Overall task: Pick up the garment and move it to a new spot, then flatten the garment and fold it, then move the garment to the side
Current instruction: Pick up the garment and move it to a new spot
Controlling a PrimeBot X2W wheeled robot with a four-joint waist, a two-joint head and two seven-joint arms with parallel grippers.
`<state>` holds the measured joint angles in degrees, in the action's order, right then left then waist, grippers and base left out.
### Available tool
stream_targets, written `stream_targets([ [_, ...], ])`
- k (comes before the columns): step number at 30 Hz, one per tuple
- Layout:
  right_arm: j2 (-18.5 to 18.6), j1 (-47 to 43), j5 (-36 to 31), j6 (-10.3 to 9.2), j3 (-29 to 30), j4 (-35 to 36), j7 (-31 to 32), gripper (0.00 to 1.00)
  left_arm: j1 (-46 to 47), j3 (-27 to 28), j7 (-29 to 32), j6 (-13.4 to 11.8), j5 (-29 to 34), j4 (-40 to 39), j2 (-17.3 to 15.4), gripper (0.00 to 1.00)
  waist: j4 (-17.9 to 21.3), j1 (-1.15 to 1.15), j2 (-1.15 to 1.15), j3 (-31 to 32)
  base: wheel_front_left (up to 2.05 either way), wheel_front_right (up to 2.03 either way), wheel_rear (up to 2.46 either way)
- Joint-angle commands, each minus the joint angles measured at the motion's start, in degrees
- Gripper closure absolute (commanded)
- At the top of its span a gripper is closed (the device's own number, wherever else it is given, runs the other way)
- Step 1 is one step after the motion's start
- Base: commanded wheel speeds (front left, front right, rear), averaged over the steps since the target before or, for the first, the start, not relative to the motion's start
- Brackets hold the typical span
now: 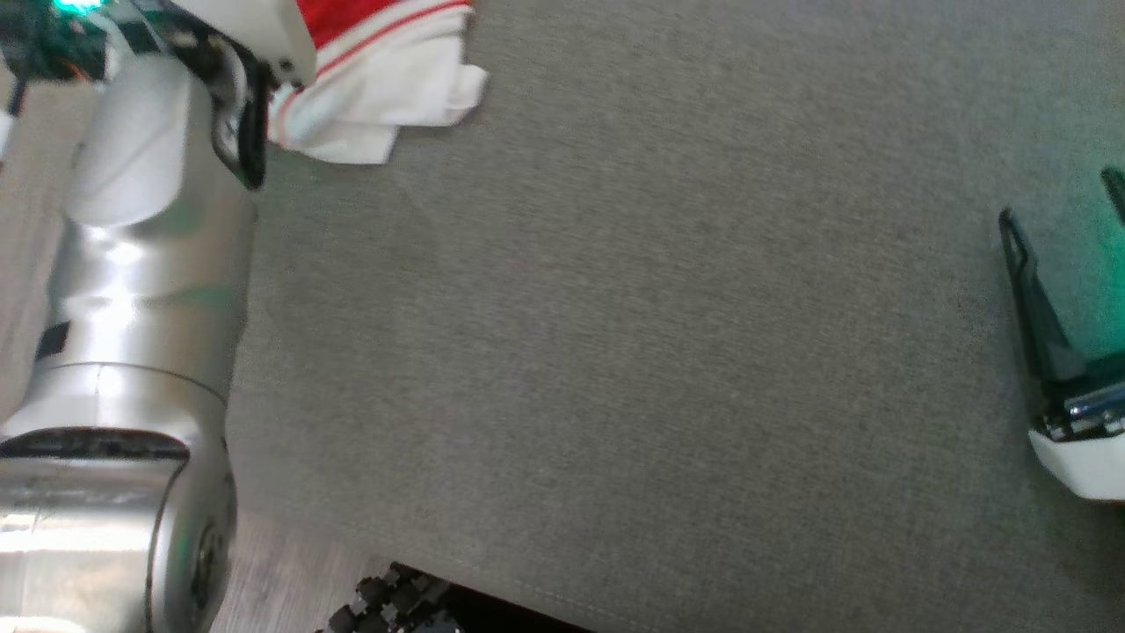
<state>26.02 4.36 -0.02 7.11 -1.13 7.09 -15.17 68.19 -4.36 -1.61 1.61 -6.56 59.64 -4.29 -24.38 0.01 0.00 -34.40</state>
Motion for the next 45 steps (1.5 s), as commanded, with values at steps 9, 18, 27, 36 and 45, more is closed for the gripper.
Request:
stream_targets([
  [9,-0.5,1.8,-0.7,0.37,-1.0,-0.3,0.2,0.00,0.5,-0.3,3.3,-0.5,-0.4,12.0,-3.2,0.68,6.6,-0.01,0.00,-6.4,0.00,0.00,0.00],
  [18,-5.5,4.1,-0.3,0.37,-2.3,-3.0,0.2,0.00,3.6,-0.6,-11.3,-1.1,0.0,9.8,-8.6,1.00,9.5,-0.01,0.00,1.1,0.00,0.00,0.00],
  [27,-13.4,3.4,1.0,0.37,-4.8,-7.2,0.2,0.00,3.5,-3.3,-13.4,0.3,2.1,-1.9,-11.0,1.00,15.1,-0.01,0.00,16.1,0.00,0.00,0.00],
  [36,-18.4,-1.8,2.3,0.37,-4.8,-8.8,0.2,0.00,-3.5,-9.6,-13.3,5.8,-4.5,-16.6,-4.8,1.00,23.3,-0.01,0.00,30.2,0.00,0.00,0.00],
  [45,-20.2,-3.3,3.3,0.37,-4.2,-7.5,0.2,0.00,-13.5,-25.8,-10.2,5.9,-14.3,-29.9,-4.0,1.00,32.4,-0.01,0.00,30.9,0.00,0.00,0.00],
])
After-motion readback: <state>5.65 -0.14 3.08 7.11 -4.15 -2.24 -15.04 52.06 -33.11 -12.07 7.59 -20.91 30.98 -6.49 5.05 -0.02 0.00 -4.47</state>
